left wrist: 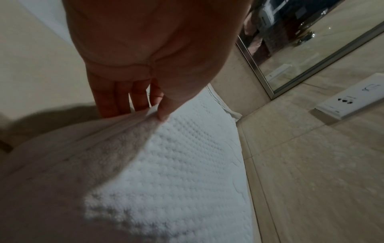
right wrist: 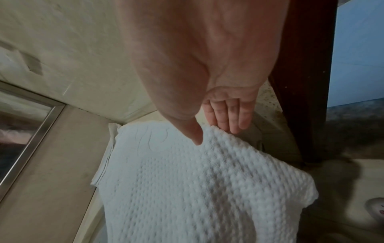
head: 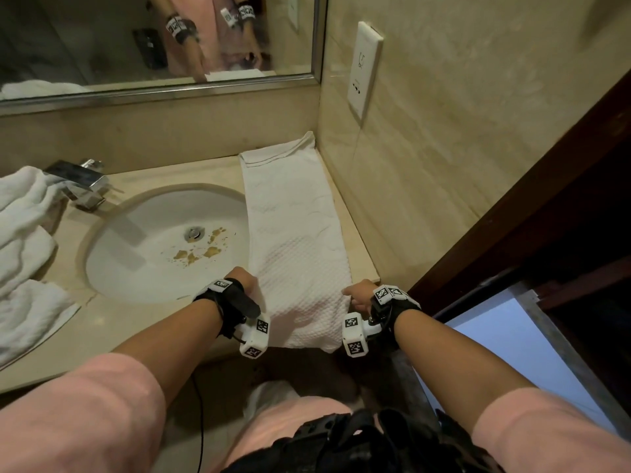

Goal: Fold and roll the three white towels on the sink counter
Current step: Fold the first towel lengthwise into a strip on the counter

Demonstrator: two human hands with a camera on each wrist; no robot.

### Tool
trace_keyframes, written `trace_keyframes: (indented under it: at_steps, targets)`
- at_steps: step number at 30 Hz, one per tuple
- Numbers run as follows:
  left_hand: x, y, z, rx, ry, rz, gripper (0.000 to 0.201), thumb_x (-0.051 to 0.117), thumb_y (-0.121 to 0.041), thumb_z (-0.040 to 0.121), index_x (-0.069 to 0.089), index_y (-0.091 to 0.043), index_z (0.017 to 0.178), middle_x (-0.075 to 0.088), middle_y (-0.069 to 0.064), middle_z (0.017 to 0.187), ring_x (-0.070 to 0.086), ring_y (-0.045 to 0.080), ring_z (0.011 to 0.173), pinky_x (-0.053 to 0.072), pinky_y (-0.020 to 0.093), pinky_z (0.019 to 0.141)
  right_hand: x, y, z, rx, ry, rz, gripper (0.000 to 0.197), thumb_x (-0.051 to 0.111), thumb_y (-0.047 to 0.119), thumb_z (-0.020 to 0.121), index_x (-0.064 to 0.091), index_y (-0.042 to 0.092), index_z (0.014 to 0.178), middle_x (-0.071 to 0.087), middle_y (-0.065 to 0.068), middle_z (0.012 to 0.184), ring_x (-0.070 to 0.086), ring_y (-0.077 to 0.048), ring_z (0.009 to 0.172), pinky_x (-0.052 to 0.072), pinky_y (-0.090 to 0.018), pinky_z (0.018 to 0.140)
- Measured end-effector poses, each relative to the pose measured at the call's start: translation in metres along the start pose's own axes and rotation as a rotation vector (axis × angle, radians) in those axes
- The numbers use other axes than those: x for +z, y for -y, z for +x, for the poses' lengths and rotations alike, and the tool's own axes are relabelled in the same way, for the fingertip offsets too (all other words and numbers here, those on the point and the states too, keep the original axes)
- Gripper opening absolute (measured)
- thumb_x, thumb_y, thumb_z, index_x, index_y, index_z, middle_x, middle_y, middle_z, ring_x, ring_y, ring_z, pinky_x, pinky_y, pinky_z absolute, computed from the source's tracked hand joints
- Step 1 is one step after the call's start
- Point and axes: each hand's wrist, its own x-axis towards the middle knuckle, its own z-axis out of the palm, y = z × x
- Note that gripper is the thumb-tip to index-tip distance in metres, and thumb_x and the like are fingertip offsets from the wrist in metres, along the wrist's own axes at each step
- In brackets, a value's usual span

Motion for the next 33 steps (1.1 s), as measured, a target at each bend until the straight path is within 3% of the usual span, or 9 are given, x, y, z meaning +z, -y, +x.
trace_keyframes:
  at_steps: [3,9,14,17,22,25,28,31,33]
  targets:
    - [0.004,0.000,-0.008,-0.017,-0.028,-0.058,0.020,0.042,-0.015,0.100,0.051,0.003,0.101,0.052,0.015,0.099,0.050,0.029,0.087,0.036,0.033,0.076,0.003,-0.001,-0.003,-0.001,0.012,0.058,0.049,0.062,0.025,0.089,0.052,0.001,0.130,0.057,-0.014,0.129,0.056,-0.031,0.118,0.051,-0.035,0.090]
    - [0.008,0.005,-0.016,0.019,0.014,-0.083,0.031,0.043,-0.017,0.100,0.051,0.007,0.119,0.054,0.018,0.114,0.053,0.030,0.098,0.038,0.033,0.079,0.014,-0.006,0.002,0.036,0.005,0.061,0.057,0.061,0.032,0.088,0.047,0.002,0.135,0.054,-0.017,0.134,0.053,-0.029,0.121,0.044,-0.044,0.104]
    - [0.016,0.010,-0.019,0.052,0.024,-0.012,0.020,0.051,-0.019,0.097,0.050,0.000,0.091,0.051,0.011,0.092,0.047,0.027,0.084,0.035,0.033,0.073,0.020,-0.006,-0.010,0.083,0.008,0.122,0.058,0.061,0.026,0.090,0.042,0.003,0.139,0.049,-0.018,0.139,0.049,-0.031,0.125,0.043,-0.045,0.104]
    - [0.018,0.014,-0.022,0.048,-0.011,-0.008,0.030,0.047,-0.015,0.098,0.043,-0.008,0.070,0.045,0.005,0.076,0.046,0.026,0.080,0.033,0.032,0.072,0.022,-0.008,-0.007,0.091,0.012,0.156,0.056,0.063,0.026,0.089,0.044,0.003,0.137,0.051,-0.018,0.137,0.050,-0.031,0.125,0.044,-0.045,0.103]
    - [0.021,0.020,-0.021,0.033,-0.020,-0.138,0.027,0.044,-0.007,0.096,0.047,-0.003,0.070,0.047,0.009,0.069,0.044,0.022,0.061,0.035,0.031,0.059,0.030,-0.013,0.001,0.064,0.023,0.245,0.052,0.061,0.024,0.090,0.047,-0.001,0.134,0.056,-0.019,0.130,0.056,-0.034,0.117,0.046,-0.046,0.101]
    - [0.025,0.024,-0.022,0.034,-0.006,-0.248,0.025,0.044,-0.008,0.097,0.051,0.002,0.075,0.052,0.014,0.070,0.049,0.027,0.065,0.038,0.032,0.060,0.034,-0.019,0.013,0.044,0.030,0.273,0.051,0.060,0.026,0.089,0.051,-0.004,0.130,0.061,-0.020,0.123,0.061,-0.036,0.108,0.049,-0.046,0.096]
    - [0.030,0.032,-0.017,0.034,-0.018,-0.369,0.035,0.041,-0.013,0.098,0.047,-0.001,0.066,0.048,0.015,0.064,0.047,0.028,0.060,0.038,0.035,0.065,0.035,-0.028,0.031,-0.013,-0.001,0.269,0.043,0.054,0.022,0.088,0.057,-0.009,0.117,0.062,-0.024,0.121,0.062,-0.035,0.101,0.049,-0.041,0.088]
    - [0.031,0.034,-0.020,0.038,-0.093,-0.365,0.034,0.041,-0.017,0.099,0.042,-0.003,0.068,0.044,0.011,0.063,0.043,0.027,0.058,0.035,0.032,0.062,0.032,-0.020,-0.001,-0.054,-0.053,0.282,0.039,0.050,0.019,0.092,0.055,-0.009,0.118,0.058,-0.026,0.125,0.056,-0.039,0.112,0.043,-0.051,0.101]
    - [0.031,0.033,-0.023,0.057,-0.142,-0.311,0.037,0.042,-0.017,0.099,0.038,-0.007,0.064,0.041,0.011,0.065,0.043,0.029,0.061,0.031,0.031,0.061,0.030,-0.019,-0.015,-0.078,-0.114,0.271,0.043,0.048,0.019,0.096,0.044,-0.005,0.132,0.051,-0.021,0.132,0.049,-0.035,0.120,0.039,-0.044,0.103]
